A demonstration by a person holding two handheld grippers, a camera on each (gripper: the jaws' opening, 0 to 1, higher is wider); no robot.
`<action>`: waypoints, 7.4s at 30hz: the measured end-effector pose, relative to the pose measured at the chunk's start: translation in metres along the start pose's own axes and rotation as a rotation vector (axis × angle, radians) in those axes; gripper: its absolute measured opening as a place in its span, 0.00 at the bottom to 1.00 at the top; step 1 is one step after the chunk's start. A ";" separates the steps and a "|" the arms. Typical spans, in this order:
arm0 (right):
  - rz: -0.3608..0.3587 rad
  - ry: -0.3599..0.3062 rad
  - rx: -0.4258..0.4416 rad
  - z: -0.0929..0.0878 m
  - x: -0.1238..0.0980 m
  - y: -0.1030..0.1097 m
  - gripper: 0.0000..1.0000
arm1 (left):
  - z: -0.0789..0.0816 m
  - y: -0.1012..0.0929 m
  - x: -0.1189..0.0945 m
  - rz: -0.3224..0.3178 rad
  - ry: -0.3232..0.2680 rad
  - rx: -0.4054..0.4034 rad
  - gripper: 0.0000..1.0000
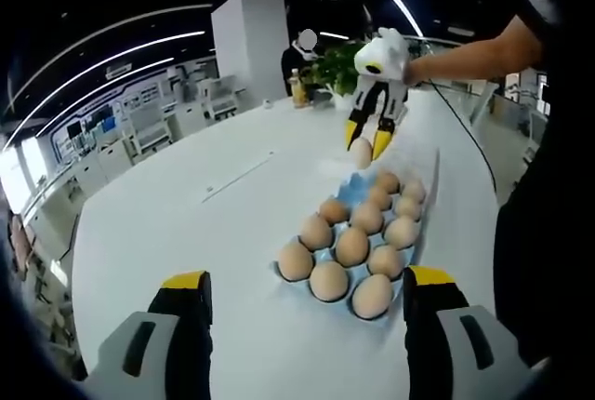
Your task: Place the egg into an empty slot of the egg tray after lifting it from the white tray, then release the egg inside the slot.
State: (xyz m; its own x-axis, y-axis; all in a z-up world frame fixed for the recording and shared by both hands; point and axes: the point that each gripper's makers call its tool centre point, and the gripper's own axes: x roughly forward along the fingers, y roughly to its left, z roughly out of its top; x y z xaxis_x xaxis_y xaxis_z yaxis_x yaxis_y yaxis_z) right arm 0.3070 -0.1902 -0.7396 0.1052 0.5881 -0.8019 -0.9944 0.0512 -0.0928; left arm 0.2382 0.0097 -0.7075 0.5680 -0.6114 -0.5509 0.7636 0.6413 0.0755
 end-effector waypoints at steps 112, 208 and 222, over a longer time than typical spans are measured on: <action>0.038 0.027 0.117 -0.057 0.013 -0.002 0.25 | 0.005 -0.003 0.000 -0.006 0.024 0.023 0.85; -0.154 0.279 0.256 -0.178 -0.112 -0.008 0.26 | -0.003 -0.001 -0.003 0.000 0.035 0.005 0.84; -0.081 0.146 0.166 -0.115 -0.068 0.002 0.26 | -0.004 -0.001 -0.006 0.006 0.037 0.002 0.84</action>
State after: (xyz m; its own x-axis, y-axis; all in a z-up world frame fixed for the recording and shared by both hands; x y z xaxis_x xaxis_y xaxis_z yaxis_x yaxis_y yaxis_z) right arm 0.2992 -0.3229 -0.7530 0.1739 0.4545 -0.8736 -0.9698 0.2330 -0.0718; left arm 0.2327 0.0141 -0.7077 0.5610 -0.5900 -0.5807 0.7608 0.6440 0.0806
